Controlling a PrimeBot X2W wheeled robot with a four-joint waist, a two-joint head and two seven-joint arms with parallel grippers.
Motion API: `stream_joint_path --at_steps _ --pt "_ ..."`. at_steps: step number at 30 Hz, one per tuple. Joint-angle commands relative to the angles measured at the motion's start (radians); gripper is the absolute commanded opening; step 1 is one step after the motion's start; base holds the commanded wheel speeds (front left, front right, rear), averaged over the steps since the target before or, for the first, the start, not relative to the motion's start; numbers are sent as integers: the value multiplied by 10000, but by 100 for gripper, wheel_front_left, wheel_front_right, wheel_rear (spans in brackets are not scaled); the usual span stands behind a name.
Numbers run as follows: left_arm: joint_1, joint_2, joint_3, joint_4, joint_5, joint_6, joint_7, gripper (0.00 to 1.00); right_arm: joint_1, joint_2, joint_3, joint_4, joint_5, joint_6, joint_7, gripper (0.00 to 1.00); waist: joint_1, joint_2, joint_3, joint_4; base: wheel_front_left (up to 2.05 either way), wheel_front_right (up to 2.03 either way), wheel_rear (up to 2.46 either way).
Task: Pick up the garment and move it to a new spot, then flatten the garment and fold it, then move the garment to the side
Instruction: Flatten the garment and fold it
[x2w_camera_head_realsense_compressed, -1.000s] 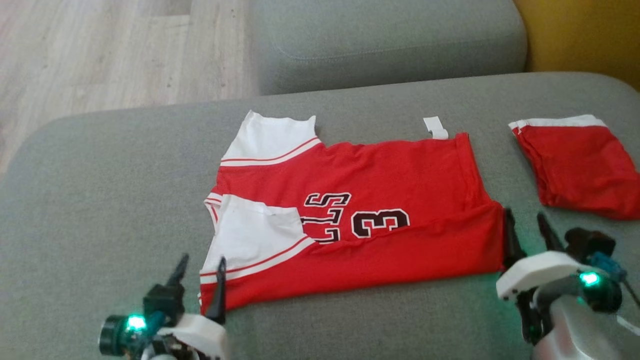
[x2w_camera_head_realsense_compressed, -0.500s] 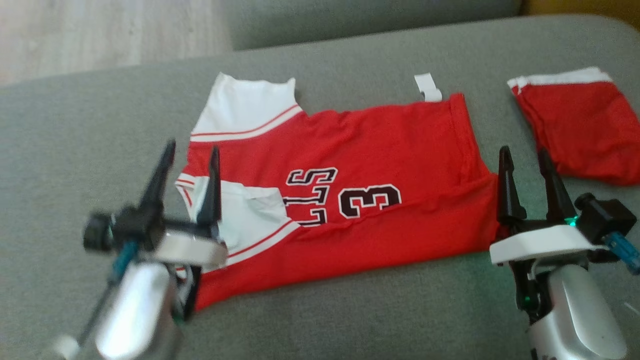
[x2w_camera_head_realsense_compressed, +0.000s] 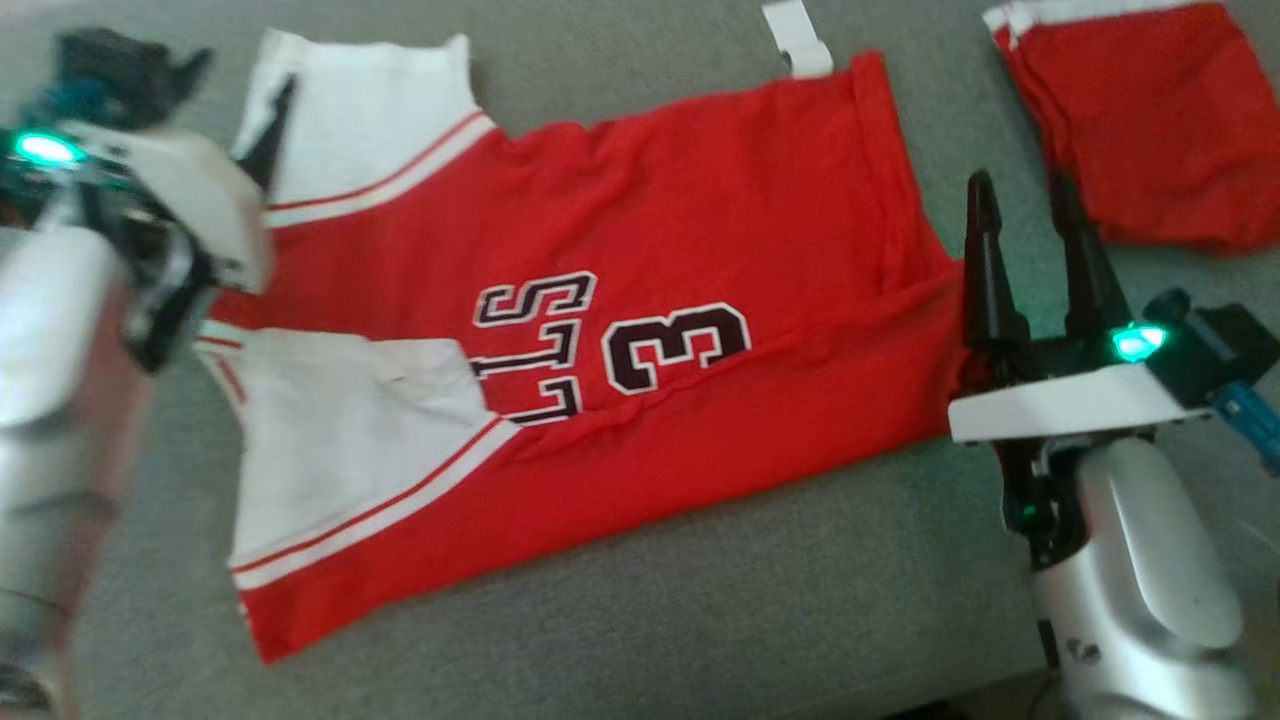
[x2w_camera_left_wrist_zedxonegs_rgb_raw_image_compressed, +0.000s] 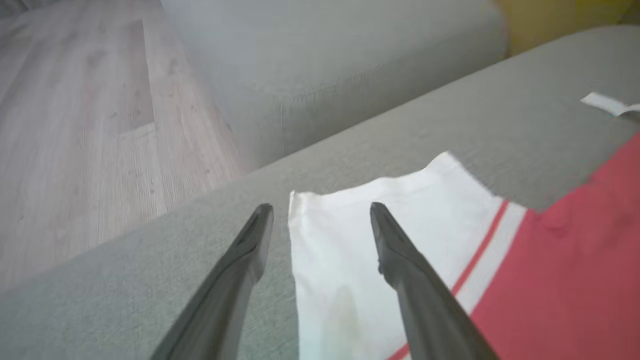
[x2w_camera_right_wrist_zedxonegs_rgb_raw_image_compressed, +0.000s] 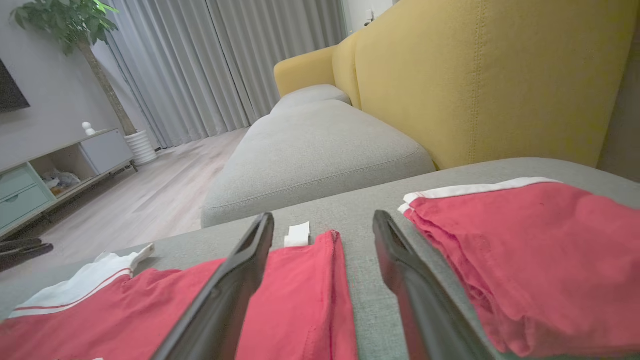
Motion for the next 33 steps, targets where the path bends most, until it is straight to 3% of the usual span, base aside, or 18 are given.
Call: stream_joint_path --at_steps 1,8,14,22,23,24,25,33 --pt "-708 773 168 -8 -211 21 221 100 -329 -33 261 -435 138 -9 -107 100 -3 0 659 -601 0 0 0" --pt "-1658 1551 -535 1038 -1049 19 360 100 -481 -33 394 -822 463 -9 -108 100 -3 0 1111 -1028 0 0 0" --pt "-2143 1751 -1064 1616 -1458 19 332 100 -422 -33 442 -880 535 -9 -108 100 -3 0 1275 -1163 0 0 0" --pt "-2406 1608 -1562 2070 -2362 18 957 100 -419 -33 416 -933 597 -9 -108 100 -3 0 1426 -1267 0 0 0" --pt "-2387 1596 -1706 1986 -2502 18 1079 66 -411 -33 399 -906 584 -9 -108 100 -3 0 1426 -1256 0 0 0" --pt "-2359 1594 -1844 1870 -2667 18 1179 14 -406 -33 378 -881 571 -9 -108 100 -3 0 1420 -1239 0 0 0" --pt "-2335 1603 -1953 1759 -2829 18 1224 0 -402 -33 349 -852 558 -9 -108 100 -3 0 1401 -1212 0 0 0" --pt "-2233 1615 -2554 1245 -3275 18 412 0 -478 -33 -53 -540 469 -9 -108 100 -3 0 925 -850 0 0 0"
